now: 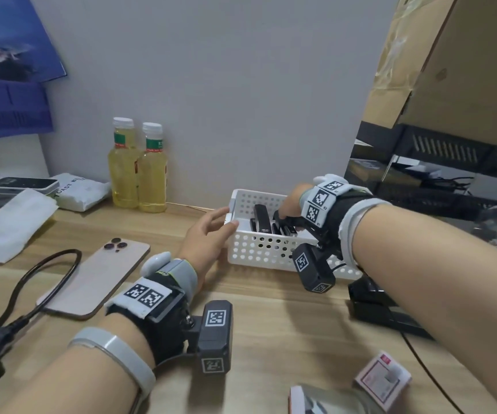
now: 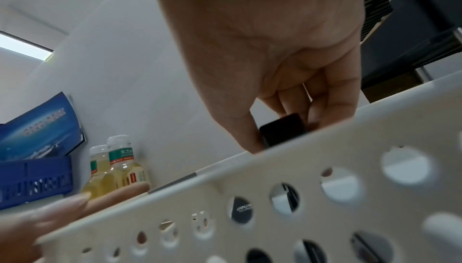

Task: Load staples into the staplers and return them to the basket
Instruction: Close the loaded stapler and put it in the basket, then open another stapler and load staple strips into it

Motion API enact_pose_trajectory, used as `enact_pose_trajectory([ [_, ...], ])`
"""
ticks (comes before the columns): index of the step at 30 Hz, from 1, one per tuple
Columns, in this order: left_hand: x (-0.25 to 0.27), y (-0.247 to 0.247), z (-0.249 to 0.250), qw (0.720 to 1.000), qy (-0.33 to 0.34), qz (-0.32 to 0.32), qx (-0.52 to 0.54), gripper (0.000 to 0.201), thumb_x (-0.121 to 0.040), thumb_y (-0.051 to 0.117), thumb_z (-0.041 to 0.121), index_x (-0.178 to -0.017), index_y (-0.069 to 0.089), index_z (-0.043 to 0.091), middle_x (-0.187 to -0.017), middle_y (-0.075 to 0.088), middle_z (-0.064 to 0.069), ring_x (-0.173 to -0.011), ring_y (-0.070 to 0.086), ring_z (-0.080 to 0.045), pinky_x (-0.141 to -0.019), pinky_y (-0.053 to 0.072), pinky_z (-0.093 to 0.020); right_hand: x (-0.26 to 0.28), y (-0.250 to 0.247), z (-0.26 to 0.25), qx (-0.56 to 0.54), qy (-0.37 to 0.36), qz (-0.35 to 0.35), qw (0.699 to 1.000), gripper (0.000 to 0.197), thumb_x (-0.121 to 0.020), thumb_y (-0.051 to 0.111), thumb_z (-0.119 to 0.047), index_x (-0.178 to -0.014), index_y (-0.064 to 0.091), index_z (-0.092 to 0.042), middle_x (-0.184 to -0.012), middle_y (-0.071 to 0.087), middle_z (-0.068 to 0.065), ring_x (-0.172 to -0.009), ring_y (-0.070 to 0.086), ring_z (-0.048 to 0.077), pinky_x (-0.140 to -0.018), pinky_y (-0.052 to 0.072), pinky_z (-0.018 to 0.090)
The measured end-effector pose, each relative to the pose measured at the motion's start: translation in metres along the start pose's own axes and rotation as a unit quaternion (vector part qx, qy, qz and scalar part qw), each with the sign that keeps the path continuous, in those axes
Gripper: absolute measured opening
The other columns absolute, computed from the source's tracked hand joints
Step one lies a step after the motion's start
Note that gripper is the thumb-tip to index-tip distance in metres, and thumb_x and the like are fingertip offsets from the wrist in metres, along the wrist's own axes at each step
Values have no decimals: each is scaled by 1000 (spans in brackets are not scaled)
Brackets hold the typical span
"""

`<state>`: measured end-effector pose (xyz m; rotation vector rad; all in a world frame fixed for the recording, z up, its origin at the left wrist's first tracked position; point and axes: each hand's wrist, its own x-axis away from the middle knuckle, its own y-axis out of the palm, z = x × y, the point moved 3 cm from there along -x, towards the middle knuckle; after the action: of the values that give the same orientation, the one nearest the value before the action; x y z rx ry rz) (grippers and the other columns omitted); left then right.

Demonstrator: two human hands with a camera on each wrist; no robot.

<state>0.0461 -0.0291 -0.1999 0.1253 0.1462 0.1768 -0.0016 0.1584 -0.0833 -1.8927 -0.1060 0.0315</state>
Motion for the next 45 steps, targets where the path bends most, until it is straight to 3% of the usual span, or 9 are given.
enact_pose_trajectory([
  [3,7,-1,-3,999,-8,38,-26,57,-69,79,58,-112,65,23,-108,73,-2,-95,72,-19,-93,57,-47,15,-8,-2,99,5,-21,995,18,-93,58,-33,-99,61,-16,-119,66,9,-111,64,30,-98,50,36],
  [8,21,-1,3,994,27,65,-81,42,-83,74,49,-71,59,12,-61,61,-1,-59,55,-18,-66,48,-36,54,-43,11,27,-127,74,989,12,-91,61,-26,-89,61,-15,-81,66,-2,-76,62,20,-62,43,27],
  [12,42,8,4,995,-2,17,-101,46,-79,71,55,-58,56,16,-56,54,-6,-52,49,-21,-60,47,-36,105,-39,57,138,-148,-172,964,15,-86,71,-32,-101,72,-32,-92,76,-11,-89,72,9,-84,55,27],
  [19,73,33,11,989,1,-91,-119,31,-83,76,40,-71,64,15,-68,61,-4,-73,57,-22,-77,48,-38,127,-23,118,295,-81,-144,941,54,-80,75,-25,-129,54,-35,-111,63,-7,-101,61,19,-93,53,37],
  [27,94,57,16,959,1,-228,-170,46,-77,84,23,-121,69,26,-113,76,1,-108,71,-14,-103,50,-34,124,0,93,-59,-192,-48,978,37,-72,85,-36,-103,65,-31,-101,72,-12,-96,70,10,-93,57,37],
  [31,93,63,20,947,9,-259,-192,51,-72,88,27,-119,70,33,-116,75,0,-111,69,-16,-107,48,-42,129,3,139,-228,-117,-76,964,39,-74,87,-24,-108,69,-22,-106,72,1,-96,68,18,-97,54,44],
  [35,88,100,41,908,58,-267,-317,44,-73,87,34,-113,70,42,-115,72,5,-110,66,-11,-105,49,-39,134,31,166,-289,-91,-126,945,32,-78,79,-4,-109,74,-9,-95,75,8,-87,65,15,-85,50,28],
  [42,98,168,56,808,132,-284,-500,40,-74,82,44,-110,69,34,-98,71,10,-89,66,-11,-85,56,-32,123,45,182,-298,-58,-77,950,25,-74,87,-23,-94,78,-13,-80,69,-3,-70,56,11,-70,45,23],
  [45,97,158,57,875,139,-268,-379,36,-73,86,36,-105,73,28,-95,75,2,-89,70,-18,-80,57,-29,128,47,183,-312,-57,-62,946,12,-78,83,-15,-85,73,-14,-76,67,1,-61,52,12,-60,44,19],
])
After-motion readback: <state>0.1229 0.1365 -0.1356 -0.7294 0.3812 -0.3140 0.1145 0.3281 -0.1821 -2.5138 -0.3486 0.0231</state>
